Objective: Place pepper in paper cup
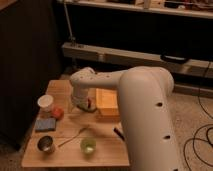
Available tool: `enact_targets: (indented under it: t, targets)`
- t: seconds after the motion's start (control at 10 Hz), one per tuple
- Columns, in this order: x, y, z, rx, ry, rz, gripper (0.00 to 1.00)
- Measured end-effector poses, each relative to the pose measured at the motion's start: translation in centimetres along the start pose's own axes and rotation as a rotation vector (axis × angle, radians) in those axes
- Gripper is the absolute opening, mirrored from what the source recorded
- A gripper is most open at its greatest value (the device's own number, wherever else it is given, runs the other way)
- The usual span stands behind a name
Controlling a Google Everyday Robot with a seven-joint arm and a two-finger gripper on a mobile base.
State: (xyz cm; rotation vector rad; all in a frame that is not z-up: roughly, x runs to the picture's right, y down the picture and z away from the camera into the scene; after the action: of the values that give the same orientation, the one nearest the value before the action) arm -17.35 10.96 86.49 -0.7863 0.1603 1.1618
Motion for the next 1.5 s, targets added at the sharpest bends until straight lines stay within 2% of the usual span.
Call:
enact_targets:
  t: [0.3,0.6,1.5]
  targets:
    - [0.0,-1.0,0.2,-0.004,-0.030,-0.052,0.65]
    - [0.1,-1.1,1.3,-0.022,-0.037,-0.094,0.65]
    - [0.2,-1.1,0.9,-0.021,-0.034,-0.092,0.65]
